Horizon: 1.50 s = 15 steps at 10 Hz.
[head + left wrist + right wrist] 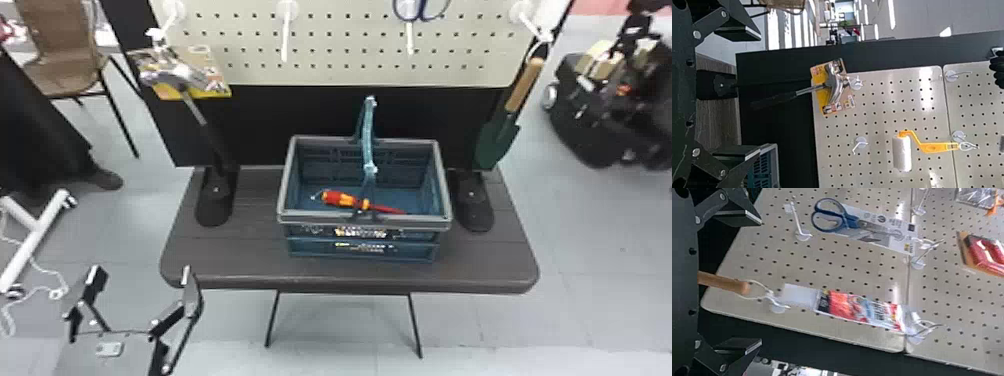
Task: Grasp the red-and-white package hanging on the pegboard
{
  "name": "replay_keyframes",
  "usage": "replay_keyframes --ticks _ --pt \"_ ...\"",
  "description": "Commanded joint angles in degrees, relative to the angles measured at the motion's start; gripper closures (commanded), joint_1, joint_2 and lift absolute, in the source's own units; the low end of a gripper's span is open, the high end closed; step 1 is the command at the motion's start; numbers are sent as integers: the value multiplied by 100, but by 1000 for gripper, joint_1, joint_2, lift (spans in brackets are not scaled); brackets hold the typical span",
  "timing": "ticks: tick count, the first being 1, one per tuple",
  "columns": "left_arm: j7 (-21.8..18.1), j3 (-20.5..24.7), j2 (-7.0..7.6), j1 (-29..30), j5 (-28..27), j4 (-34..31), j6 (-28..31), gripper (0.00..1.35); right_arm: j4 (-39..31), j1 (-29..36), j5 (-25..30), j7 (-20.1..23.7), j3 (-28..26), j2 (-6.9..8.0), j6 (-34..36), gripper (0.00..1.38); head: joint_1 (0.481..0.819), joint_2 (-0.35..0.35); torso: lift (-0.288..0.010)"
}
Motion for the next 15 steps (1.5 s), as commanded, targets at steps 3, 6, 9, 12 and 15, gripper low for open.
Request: replay_keyframes --ticks 3,6,9,12,15 --pt "203 -135 277 -31 126 -15 51 277 -288 -755 -288 247 -304 -628 964 214 819 8 -100" --pt "406 -363 496 -117 258 -15 104 279 -232 -1494 -613 422 -296 -1322 1518 216 819 8 -100" --pt "423 -399 523 -129 293 -15 130 279 331 -2281 -1369 519 -23 -1893 2019 214 819 8 -100" --pt "423 -434 575 -240 319 -15 157 279 1400 -3278 -1756 1046 645 -2254 2432 213 819 8 -100" --pt "423 -443 575 -264 328 -15 174 279 2145 -3819 -1923 1363 988 -2412 2766 209 819 8 -100"
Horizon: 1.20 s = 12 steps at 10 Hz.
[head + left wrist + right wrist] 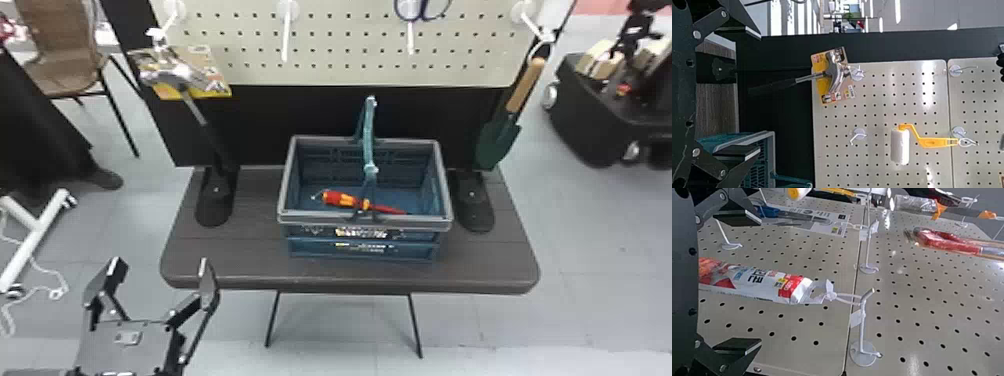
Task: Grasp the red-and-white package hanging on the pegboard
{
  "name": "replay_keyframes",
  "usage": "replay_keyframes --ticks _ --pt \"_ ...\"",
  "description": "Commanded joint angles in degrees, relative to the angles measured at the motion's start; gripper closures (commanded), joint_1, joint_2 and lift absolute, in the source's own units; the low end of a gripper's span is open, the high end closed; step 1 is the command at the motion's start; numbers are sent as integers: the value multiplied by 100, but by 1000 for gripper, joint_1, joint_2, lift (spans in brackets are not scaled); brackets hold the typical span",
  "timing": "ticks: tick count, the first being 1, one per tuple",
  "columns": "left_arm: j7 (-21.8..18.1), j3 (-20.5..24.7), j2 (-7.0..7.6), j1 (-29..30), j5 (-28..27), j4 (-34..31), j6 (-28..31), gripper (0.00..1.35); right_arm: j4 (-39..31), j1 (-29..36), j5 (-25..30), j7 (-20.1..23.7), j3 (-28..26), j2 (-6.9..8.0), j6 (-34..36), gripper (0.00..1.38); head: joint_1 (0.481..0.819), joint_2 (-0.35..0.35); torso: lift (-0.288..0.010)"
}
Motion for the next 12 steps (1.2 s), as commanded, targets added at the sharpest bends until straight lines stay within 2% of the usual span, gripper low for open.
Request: replay_keyframes --ticks 1,4,6,7,8,9,10,12 --pt "0 -2 -5 -25 4 0 3 279 275 -162 -39 76 139 -48 153 213 819 8 -100" --pt "0 -63 30 -160 39 56 38 279 1245 -839 -540 516 922 -171 232 213 819 8 -100" --pt "0 -142 83 -258 74 99 47 279 1554 -1011 -953 665 1185 -171 101 260 819 8 -100" --pt "0 -125 74 -222 100 99 38 279 1512 -962 -777 665 1159 -171 101 700 819 8 -100" --pt "0 -116 74 -197 100 99 20 279 1512 -901 -672 656 1097 -171 101 1012 819 8 -100" --pt "0 -116 74 -197 109 99 20 279 1470 -839 -672 648 1054 -162 109 1042 819 8 -100" --pt "0 -116 74 -209 100 99 20 279 1470 -839 -672 630 1045 -162 145 1257 819 8 -100" --pt "0 -125 83 -209 109 99 20 279 1428 -851 -654 604 992 -162 136 1286 819 8 -100"
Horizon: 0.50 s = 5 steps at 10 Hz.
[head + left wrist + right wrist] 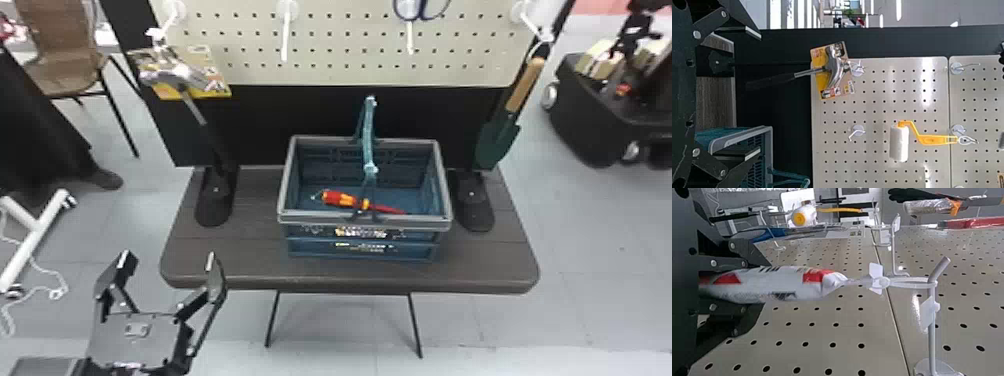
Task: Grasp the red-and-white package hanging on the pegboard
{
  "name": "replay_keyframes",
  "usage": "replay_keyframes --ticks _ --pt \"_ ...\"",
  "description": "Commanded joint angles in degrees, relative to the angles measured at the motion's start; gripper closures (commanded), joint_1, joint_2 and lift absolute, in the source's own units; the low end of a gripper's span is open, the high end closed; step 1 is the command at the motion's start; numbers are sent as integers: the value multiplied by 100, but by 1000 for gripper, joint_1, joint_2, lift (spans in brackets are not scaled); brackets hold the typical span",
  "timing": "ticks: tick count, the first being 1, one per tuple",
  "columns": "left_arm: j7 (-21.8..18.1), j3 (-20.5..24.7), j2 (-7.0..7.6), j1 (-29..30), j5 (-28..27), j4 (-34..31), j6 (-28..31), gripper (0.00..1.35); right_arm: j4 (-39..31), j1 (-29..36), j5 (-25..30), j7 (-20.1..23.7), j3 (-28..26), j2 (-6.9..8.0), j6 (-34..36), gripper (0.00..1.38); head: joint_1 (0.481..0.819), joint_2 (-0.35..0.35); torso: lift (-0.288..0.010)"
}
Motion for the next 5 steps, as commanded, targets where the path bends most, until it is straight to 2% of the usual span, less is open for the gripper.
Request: replay_keyframes --ticks 1,5 --pt "0 -1 5 16 1 0 2 279 -8 -2 9 -14 -11 0 -5 1286 819 8 -100" --pt "0 -1 5 4 1 0 2 279 -8 35 0 -49 -81 0 -31 1286 819 8 -100"
